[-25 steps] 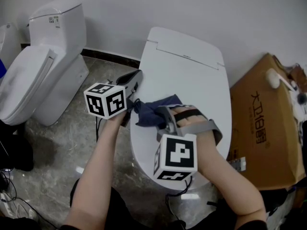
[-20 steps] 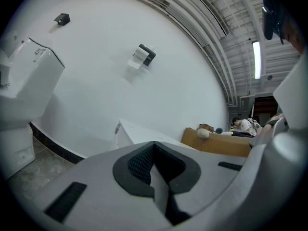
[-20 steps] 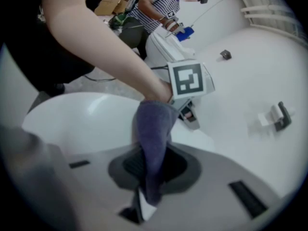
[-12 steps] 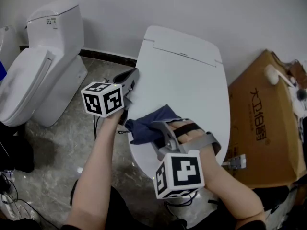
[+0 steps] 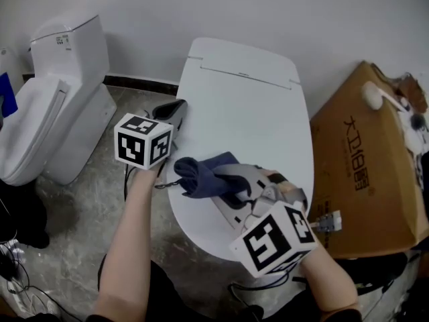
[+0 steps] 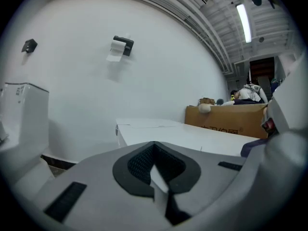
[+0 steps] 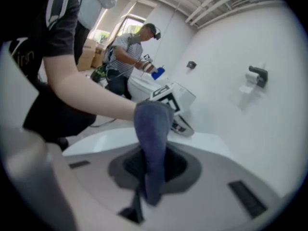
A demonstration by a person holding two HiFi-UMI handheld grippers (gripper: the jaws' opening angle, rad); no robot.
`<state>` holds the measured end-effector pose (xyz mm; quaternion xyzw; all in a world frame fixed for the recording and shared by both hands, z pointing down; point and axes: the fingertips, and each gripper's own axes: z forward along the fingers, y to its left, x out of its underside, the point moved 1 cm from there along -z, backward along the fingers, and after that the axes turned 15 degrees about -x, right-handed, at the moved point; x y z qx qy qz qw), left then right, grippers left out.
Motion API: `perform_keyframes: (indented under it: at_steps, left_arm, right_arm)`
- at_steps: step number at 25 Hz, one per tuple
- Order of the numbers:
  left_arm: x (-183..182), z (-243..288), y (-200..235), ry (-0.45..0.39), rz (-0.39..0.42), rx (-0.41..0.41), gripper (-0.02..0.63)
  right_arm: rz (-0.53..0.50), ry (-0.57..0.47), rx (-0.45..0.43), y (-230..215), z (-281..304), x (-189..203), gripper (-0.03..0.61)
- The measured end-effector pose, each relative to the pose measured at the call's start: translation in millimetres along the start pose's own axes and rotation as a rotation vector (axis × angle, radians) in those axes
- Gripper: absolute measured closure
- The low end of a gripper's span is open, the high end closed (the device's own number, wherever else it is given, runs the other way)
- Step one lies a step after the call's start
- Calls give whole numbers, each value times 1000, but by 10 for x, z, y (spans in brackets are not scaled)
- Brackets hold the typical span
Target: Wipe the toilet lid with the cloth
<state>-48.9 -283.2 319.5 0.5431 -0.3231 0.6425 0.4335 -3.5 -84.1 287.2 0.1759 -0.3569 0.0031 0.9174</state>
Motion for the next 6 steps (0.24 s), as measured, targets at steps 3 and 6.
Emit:
perform_keyframes:
  at_steps: [3, 6]
  left_arm:
    - [-22, 30, 21, -17, -26, -9, 600]
    - [-22, 34, 84, -36, -98, -14, 600]
  right_arm:
    - [43, -110, 23, -104, -183, -16, 514]
    - [106, -225, 47, -206, -358, -12, 514]
